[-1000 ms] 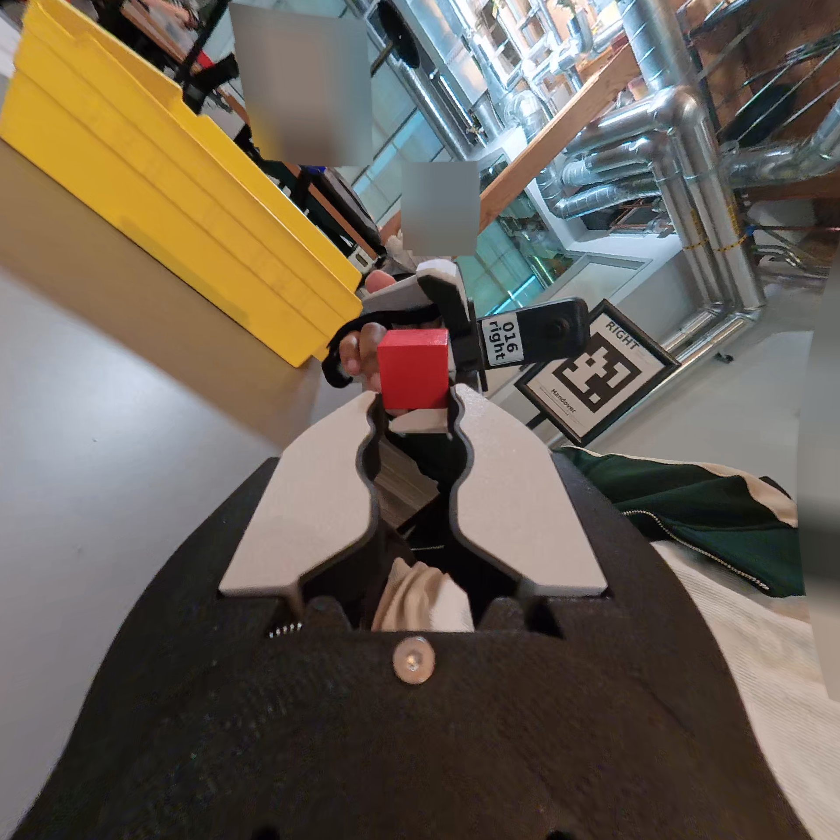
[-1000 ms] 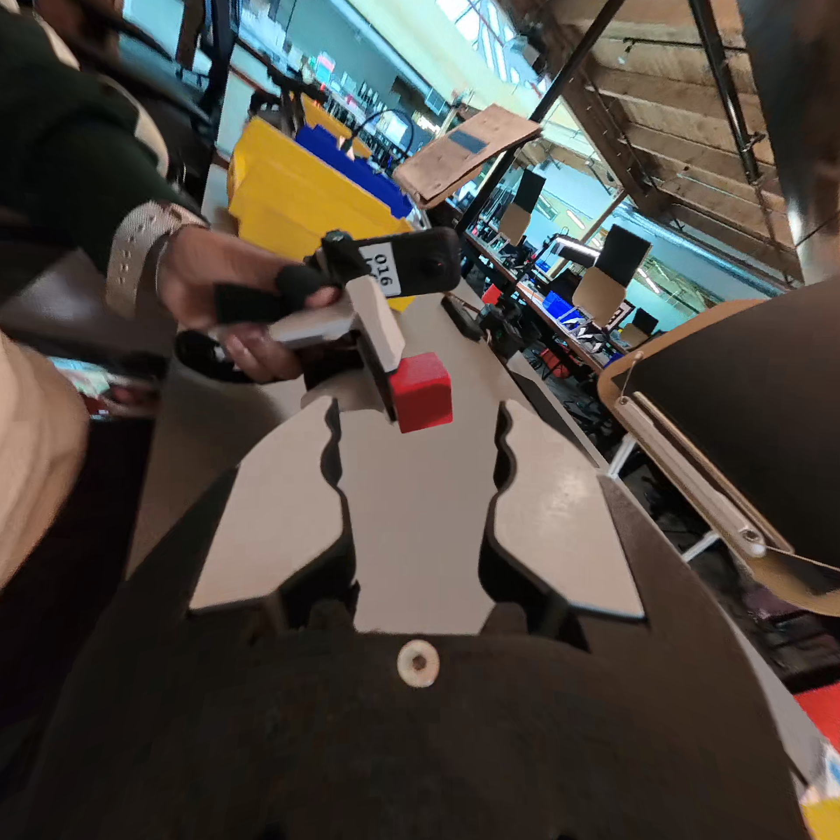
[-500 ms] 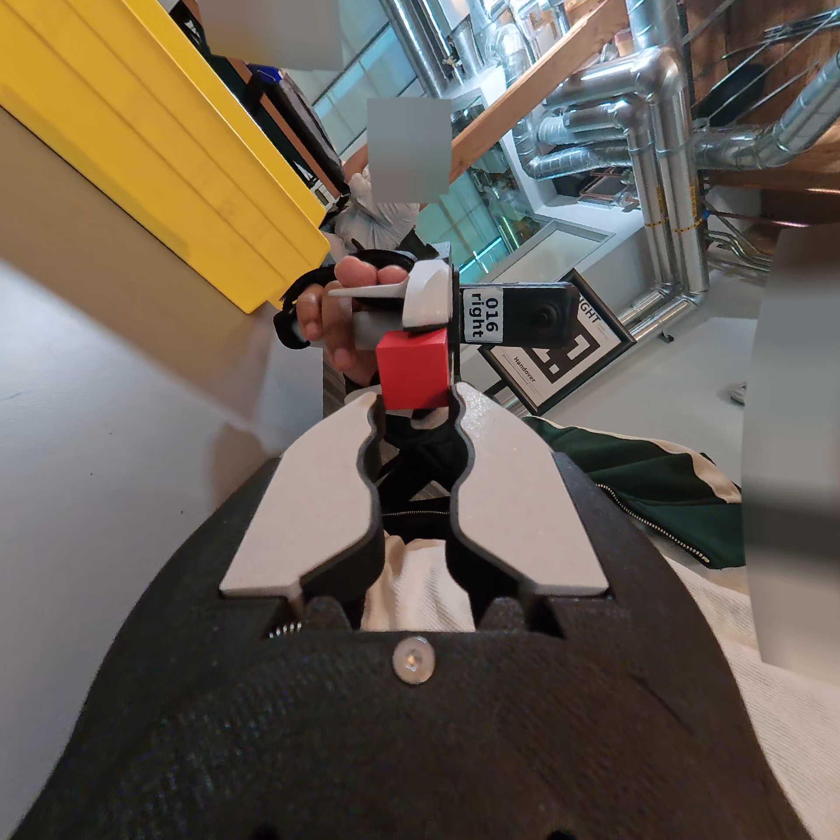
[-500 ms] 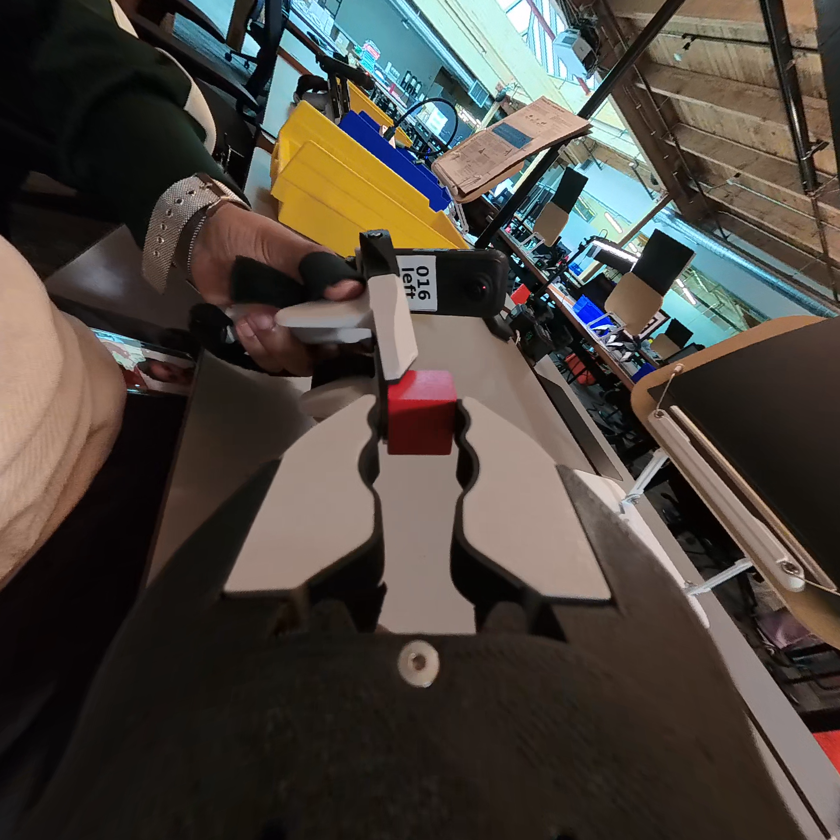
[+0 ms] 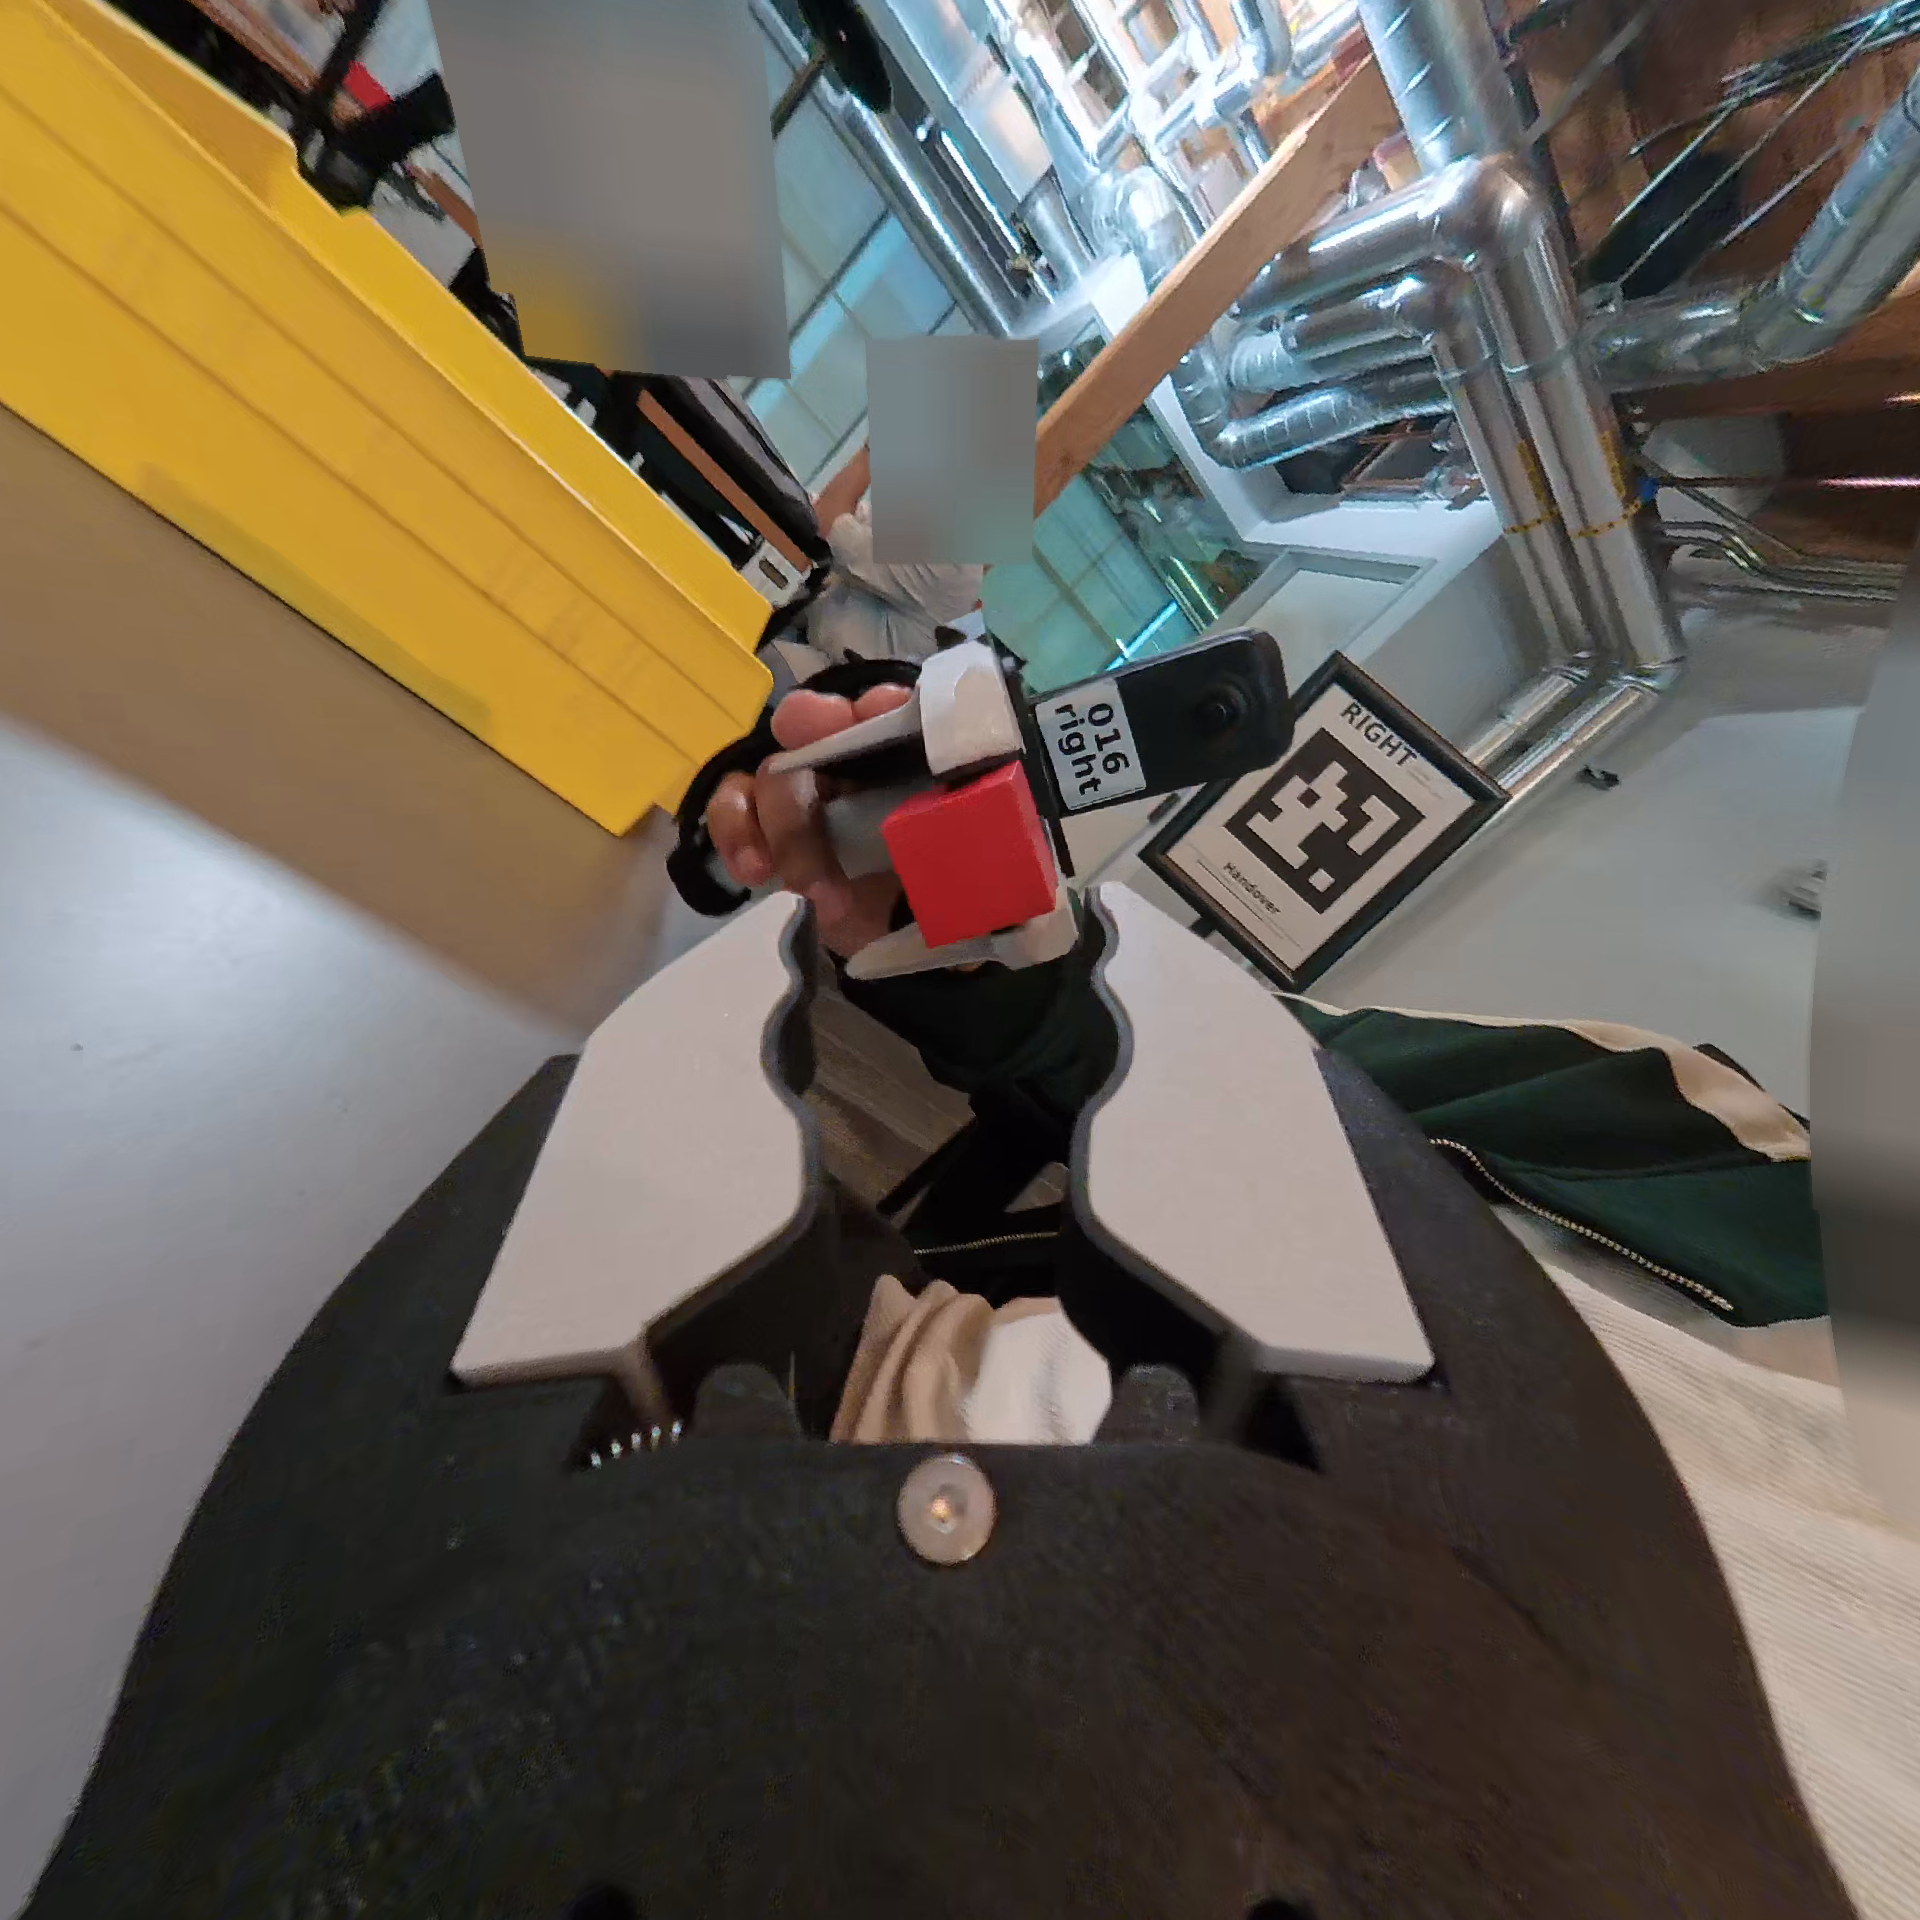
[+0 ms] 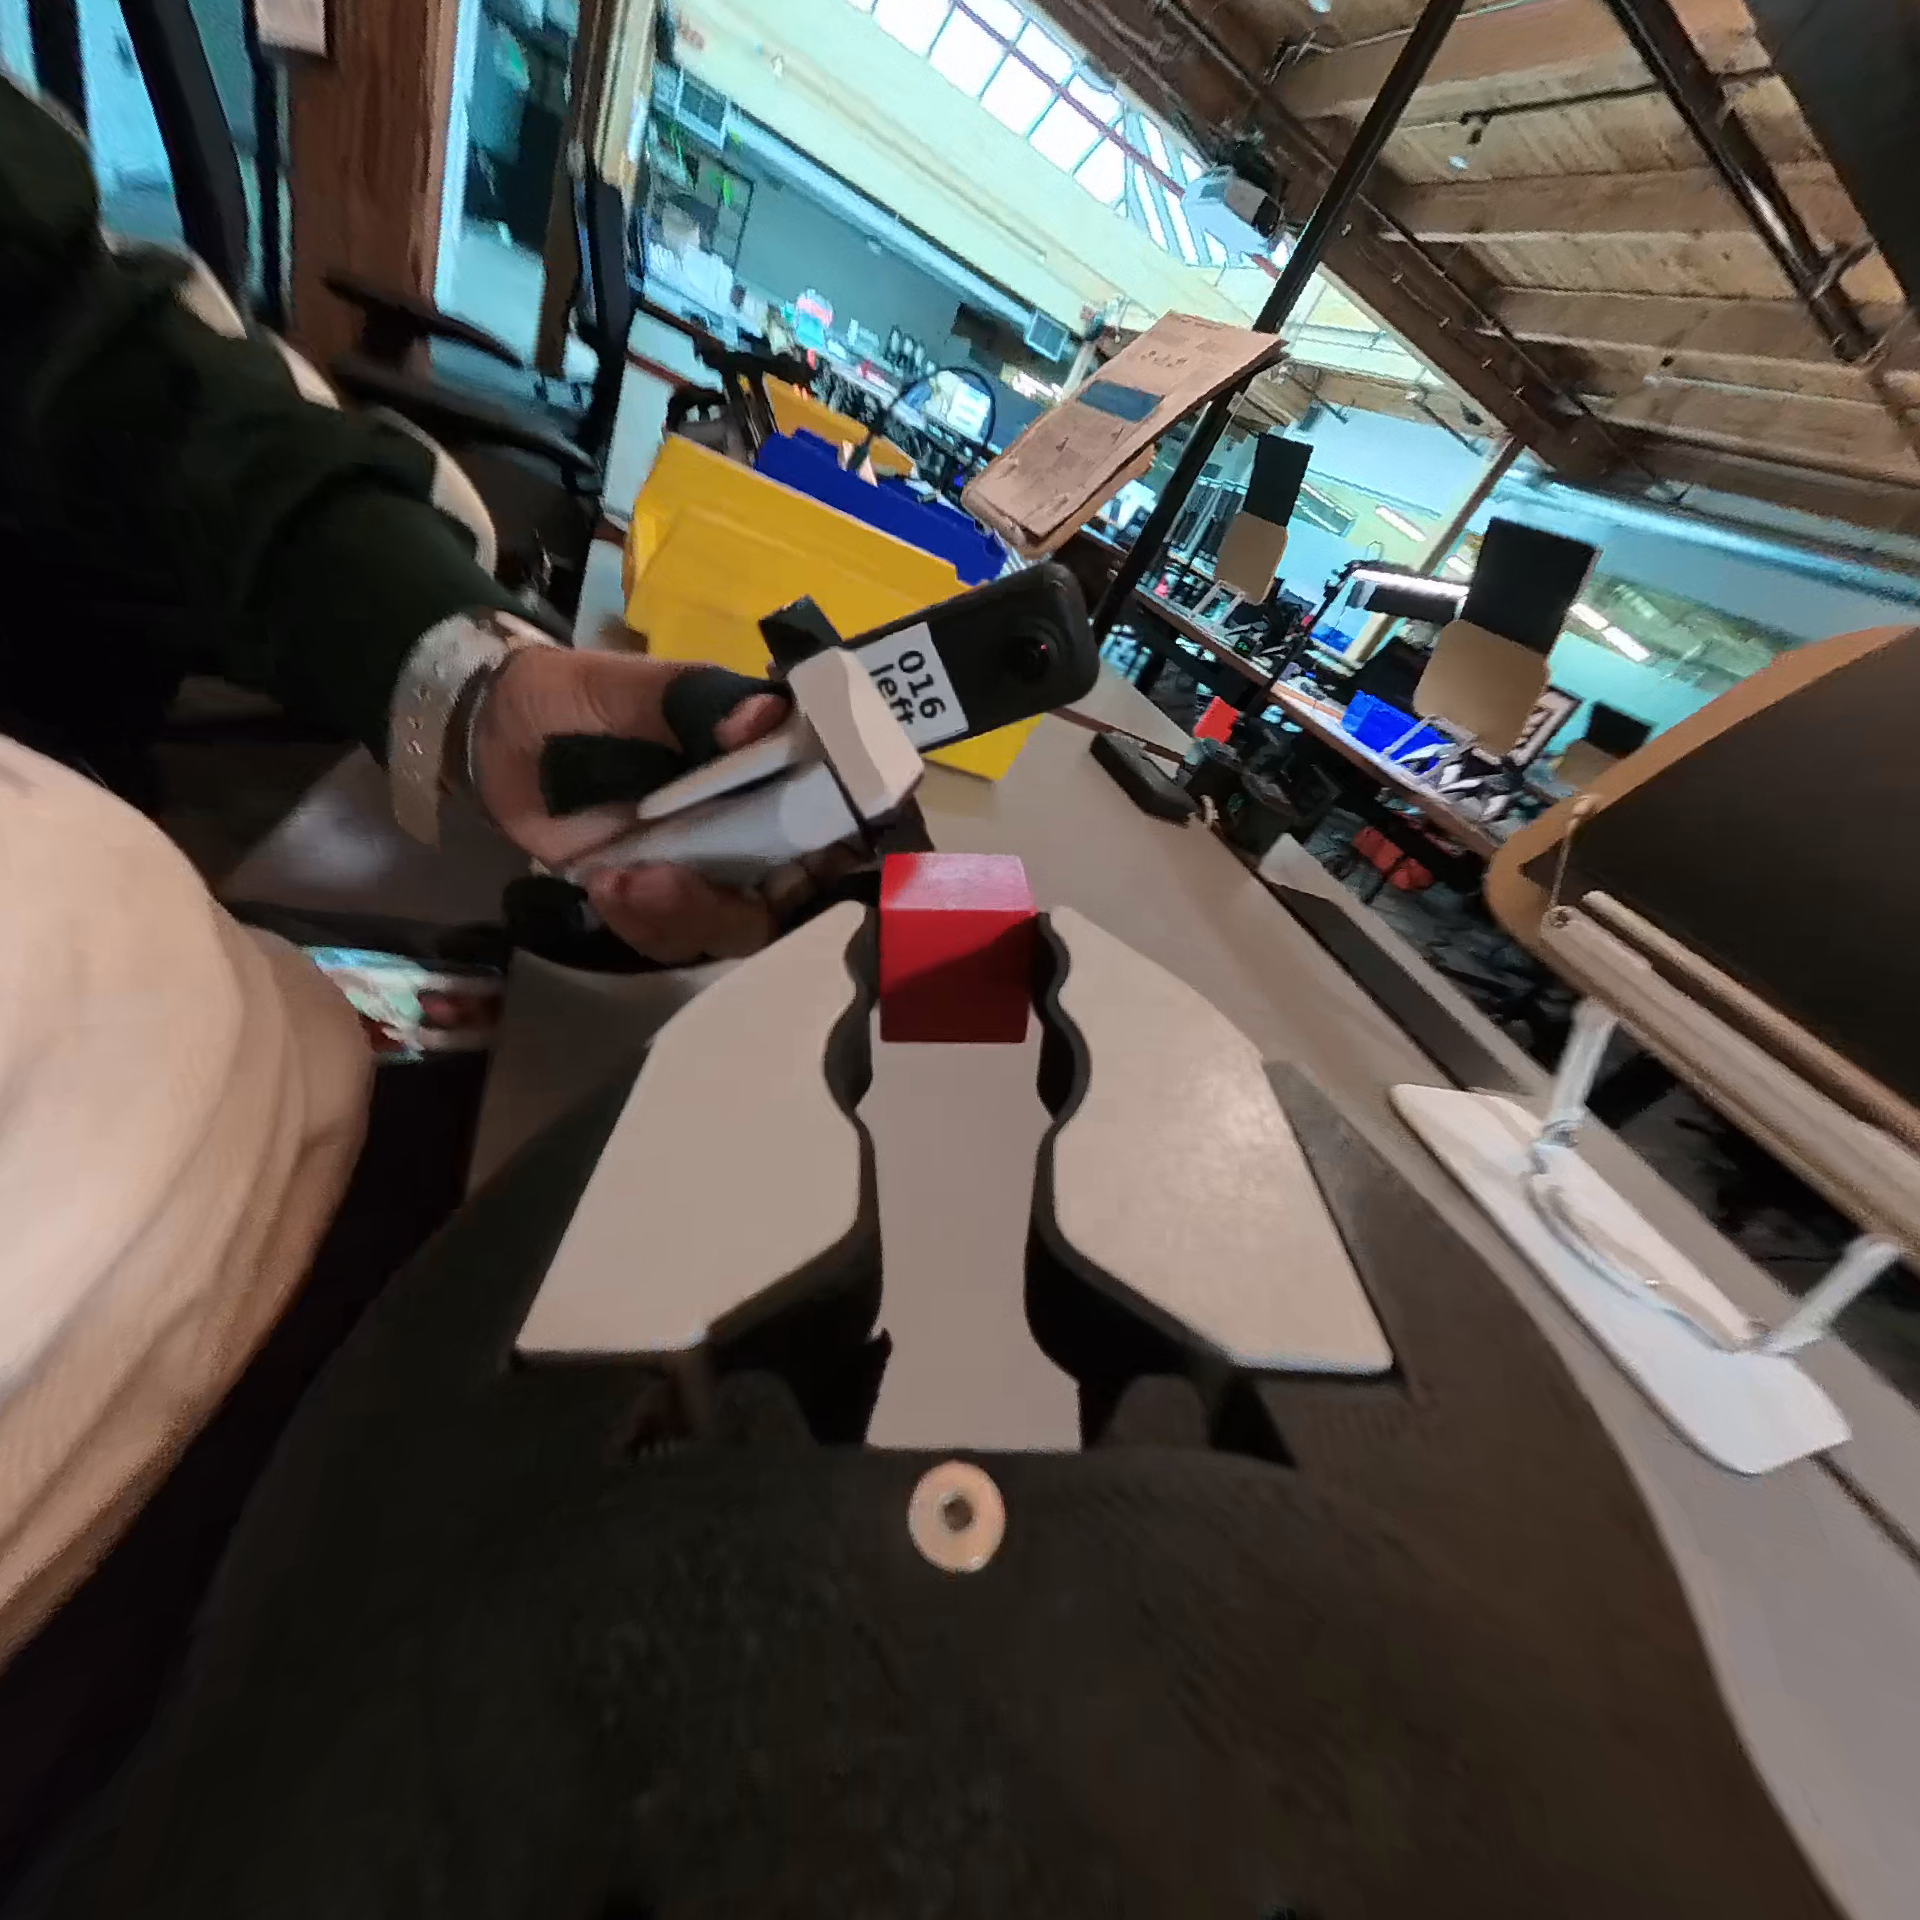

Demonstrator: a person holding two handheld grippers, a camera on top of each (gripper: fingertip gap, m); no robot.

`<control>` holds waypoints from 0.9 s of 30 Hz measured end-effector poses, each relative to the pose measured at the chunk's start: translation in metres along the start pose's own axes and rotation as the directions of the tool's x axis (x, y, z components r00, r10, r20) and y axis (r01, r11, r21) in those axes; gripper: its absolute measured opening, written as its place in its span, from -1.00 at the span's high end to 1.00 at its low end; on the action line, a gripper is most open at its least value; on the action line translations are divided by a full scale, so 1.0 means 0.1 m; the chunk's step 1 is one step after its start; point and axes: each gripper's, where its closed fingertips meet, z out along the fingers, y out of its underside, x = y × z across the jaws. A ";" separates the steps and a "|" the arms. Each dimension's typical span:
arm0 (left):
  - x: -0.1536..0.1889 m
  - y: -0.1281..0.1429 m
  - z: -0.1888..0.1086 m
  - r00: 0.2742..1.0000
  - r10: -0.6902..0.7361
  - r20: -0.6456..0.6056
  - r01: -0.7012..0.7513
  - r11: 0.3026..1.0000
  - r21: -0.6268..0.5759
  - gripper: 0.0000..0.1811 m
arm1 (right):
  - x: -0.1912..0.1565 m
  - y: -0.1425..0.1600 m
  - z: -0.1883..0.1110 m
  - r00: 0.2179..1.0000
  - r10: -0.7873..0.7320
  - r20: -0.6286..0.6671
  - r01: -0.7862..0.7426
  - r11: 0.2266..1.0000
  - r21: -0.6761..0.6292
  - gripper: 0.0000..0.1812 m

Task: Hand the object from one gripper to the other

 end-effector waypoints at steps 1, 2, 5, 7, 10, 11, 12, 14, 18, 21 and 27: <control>0.01 -0.03 -0.02 1.000 0.024 0.003 -0.024 1.000 0.015 0.47 | 0.01 -0.01 -0.01 0.998 0.060 0.011 -0.060 0.998 0.016 0.69; 0.01 -0.07 -0.03 0.999 0.053 0.009 -0.053 0.998 0.033 0.45 | 0.02 -0.02 -0.02 0.992 0.121 0.025 -0.122 0.992 0.029 0.69; 0.04 -0.13 -0.06 0.986 0.161 0.038 -0.163 0.986 0.047 0.41 | 0.04 -0.03 -0.03 0.948 0.308 0.078 -0.312 0.949 0.047 0.69; 0.07 -0.13 -0.06 0.966 0.250 0.060 -0.251 0.968 0.025 0.41 | 0.04 -0.04 -0.04 0.892 0.436 0.117 -0.444 0.895 0.050 0.68; 0.09 -0.06 -0.02 0.924 0.372 0.087 -0.370 0.928 -0.045 0.45 | 0.07 -0.06 -0.04 0.788 0.591 0.170 -0.608 0.790 0.075 0.69; 0.08 -0.02 0.00 0.911 0.402 0.095 -0.396 0.915 -0.072 0.47 | 0.08 -0.07 -0.04 0.758 0.625 0.184 -0.646 0.758 0.085 0.69; 0.07 0.01 0.02 0.899 0.426 0.099 -0.417 0.904 -0.095 0.48 | 0.09 -0.08 -0.04 0.735 0.650 0.193 -0.674 0.733 0.095 0.69; 0.06 0.08 0.05 0.889 0.448 0.097 -0.435 0.891 -0.129 0.49 | 0.09 -0.07 -0.03 0.708 0.678 0.198 -0.703 0.704 0.103 0.69; 0.04 0.11 0.07 0.875 0.472 0.107 -0.457 0.879 -0.139 0.51 | 0.04 -0.07 0.03 0.698 0.688 0.200 -0.712 0.697 0.089 0.69; 0.06 0.06 0.05 0.860 0.496 0.118 -0.484 0.867 -0.123 0.55 | -0.01 -0.07 0.07 0.695 0.690 0.203 -0.713 0.697 0.074 0.69; 0.09 0.04 0.03 0.867 0.487 0.107 -0.476 0.872 -0.111 0.72 | -0.06 -0.04 0.11 0.710 0.678 0.188 -0.697 0.715 0.051 0.69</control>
